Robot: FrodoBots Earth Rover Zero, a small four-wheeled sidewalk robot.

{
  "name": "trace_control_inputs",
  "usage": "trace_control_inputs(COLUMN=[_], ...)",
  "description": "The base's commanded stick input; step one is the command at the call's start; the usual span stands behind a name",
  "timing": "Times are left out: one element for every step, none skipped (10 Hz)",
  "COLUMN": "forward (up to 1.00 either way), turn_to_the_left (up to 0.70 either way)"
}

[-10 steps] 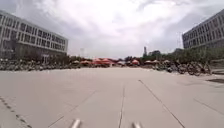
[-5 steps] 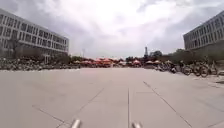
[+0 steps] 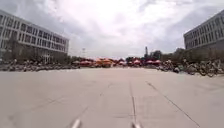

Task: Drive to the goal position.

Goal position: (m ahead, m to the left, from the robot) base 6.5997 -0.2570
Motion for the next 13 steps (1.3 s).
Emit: trace_control_inputs(forward=[0.85,0.85,0.85,0.85,0.85,0.85,0.85,0.85,0.85,0.85,0.85,0.85,0.85], turn_to_the_left=[0.00,0.00,0.00,0.00,0.00,0.00,0.00,0.00,0.00,0.00,0.00,0.00,0.00])
